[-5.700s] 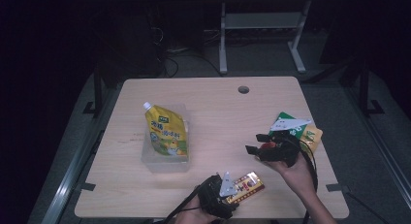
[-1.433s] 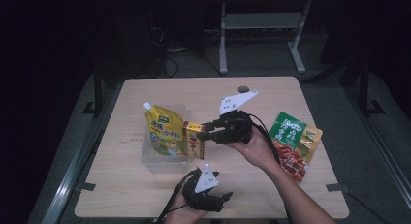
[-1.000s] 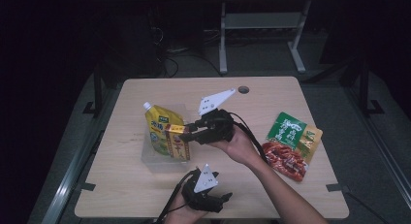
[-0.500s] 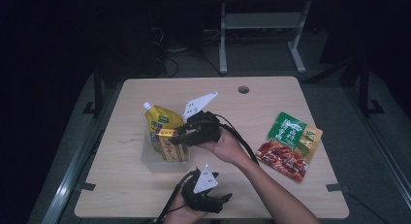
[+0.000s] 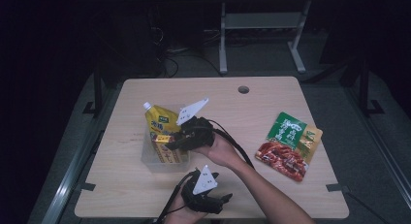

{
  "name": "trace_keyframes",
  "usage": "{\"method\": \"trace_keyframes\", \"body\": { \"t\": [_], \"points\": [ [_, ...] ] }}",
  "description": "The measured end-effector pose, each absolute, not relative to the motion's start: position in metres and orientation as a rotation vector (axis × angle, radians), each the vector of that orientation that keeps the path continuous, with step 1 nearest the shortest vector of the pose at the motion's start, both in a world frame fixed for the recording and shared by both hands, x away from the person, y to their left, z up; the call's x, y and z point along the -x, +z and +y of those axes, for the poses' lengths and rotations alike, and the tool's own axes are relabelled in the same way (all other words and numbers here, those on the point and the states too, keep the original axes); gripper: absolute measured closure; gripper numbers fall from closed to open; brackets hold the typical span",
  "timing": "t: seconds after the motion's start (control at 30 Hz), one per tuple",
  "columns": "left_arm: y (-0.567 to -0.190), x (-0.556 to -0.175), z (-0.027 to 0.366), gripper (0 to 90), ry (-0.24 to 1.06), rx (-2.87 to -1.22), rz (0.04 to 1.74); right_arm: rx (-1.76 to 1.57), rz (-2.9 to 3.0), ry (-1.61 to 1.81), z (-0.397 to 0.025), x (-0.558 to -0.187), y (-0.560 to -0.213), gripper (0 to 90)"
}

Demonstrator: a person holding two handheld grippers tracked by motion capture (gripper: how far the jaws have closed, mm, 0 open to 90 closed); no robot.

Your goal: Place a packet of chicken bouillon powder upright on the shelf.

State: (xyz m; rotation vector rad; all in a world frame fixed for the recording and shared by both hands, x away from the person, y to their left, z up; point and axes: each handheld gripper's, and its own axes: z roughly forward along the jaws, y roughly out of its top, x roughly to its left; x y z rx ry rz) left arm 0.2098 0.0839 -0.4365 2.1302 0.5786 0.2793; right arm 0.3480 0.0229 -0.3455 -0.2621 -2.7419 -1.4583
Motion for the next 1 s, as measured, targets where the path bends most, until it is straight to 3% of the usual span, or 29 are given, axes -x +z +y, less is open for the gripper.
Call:
{"method": "trace_keyframes", "body": {
  "t": [1.0],
  "points": [
    [-0.438,-0.211,0.084,25.7,0.283,-2.134,0.572,0.308,-2.780,-1.333,0.035,-0.347,-0.374,62.1]
  ]
}}
